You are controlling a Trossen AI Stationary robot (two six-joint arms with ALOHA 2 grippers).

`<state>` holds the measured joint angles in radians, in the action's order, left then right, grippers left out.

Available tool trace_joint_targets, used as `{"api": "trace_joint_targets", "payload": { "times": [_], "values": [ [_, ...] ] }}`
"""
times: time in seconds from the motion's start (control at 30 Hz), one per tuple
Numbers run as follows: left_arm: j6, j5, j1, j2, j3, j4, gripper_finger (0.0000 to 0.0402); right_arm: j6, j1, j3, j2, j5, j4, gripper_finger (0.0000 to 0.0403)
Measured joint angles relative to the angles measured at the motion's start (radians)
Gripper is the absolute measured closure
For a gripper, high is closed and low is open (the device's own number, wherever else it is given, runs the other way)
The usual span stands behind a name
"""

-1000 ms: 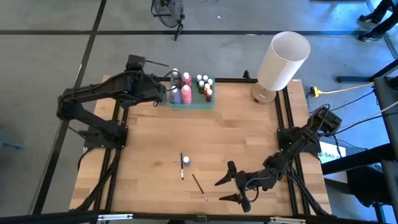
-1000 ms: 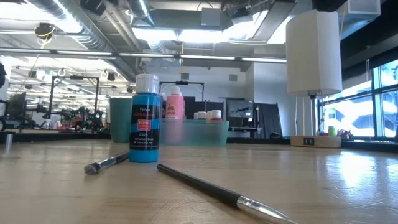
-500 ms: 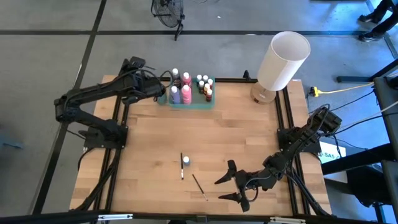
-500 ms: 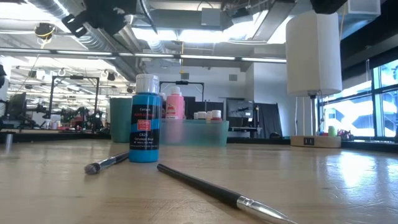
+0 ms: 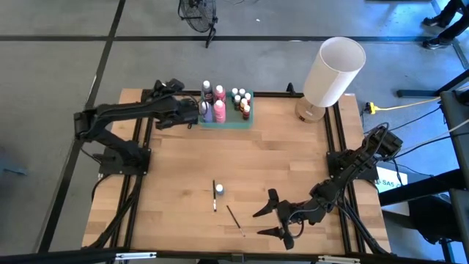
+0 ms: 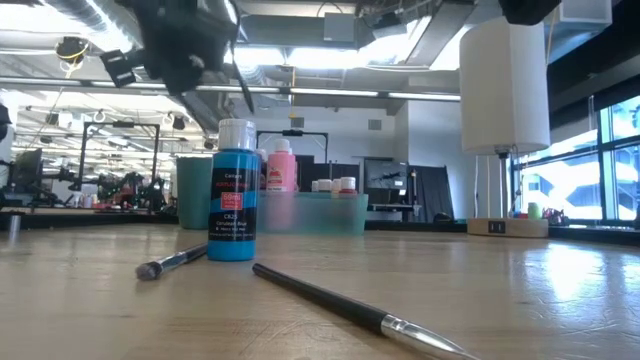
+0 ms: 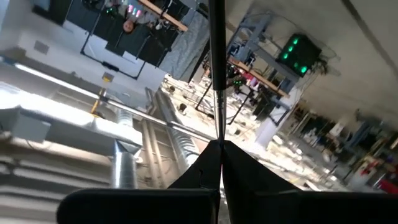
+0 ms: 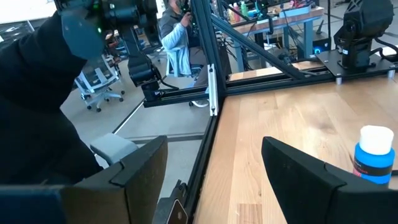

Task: Pick & Place Paint Supplies
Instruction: Put the silver paintbrush into the green cup

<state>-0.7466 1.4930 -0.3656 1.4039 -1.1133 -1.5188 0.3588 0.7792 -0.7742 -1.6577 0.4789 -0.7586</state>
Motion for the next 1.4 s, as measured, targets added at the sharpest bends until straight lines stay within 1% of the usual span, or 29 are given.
{"api": "trace_joint_targets", "payload": {
  "times": [0.17, 0.23, 0.33, 0.6, 0.73, 0.97, 1.23, 1.4],
  "values": [
    [0.028, 0.008, -0.004, 0.056, 0.004, 0.016, 0.0399, 0.000, 0.000, 0.000, -0.020, 0.000, 0.000, 0.0138],
    [0.007, 0.001, -0.009, 0.070, 0.004, 0.016, 0.0399, 0.000, -0.002, 0.000, -0.031, 0.000, -0.008, 0.0138],
    [-0.033, -0.038, -0.009, 0.093, 0.004, 0.016, 0.0399, 0.006, -0.007, 0.000, -0.033, 0.000, -0.011, 0.0138],
    [-0.049, -0.046, 0.019, 0.152, 0.004, 0.029, 0.0399, 0.019, -0.008, 0.000, -0.033, 0.000, -0.011, 0.0138],
    [-0.050, -0.048, 0.019, 0.169, 0.003, 0.035, 0.0399, 0.027, -0.008, 0.000, -0.033, -0.001, -0.015, 0.0138],
    [-0.046, -0.101, 0.017, 0.187, 0.003, 0.035, 0.0398, 0.029, -0.008, 0.000, -0.033, -0.001, -0.014, 0.0138],
    [-0.129, -0.115, 0.016, 0.188, 0.003, 0.035, 0.0398, 0.030, -0.008, 0.000, -0.033, -0.001, -0.011, 0.0138],
    [-0.188, -0.193, 0.015, 0.188, 0.003, 0.035, 0.0398, 0.030, -0.008, 0.000, -0.033, -0.001, -0.010, 0.0138]
  ]
}}
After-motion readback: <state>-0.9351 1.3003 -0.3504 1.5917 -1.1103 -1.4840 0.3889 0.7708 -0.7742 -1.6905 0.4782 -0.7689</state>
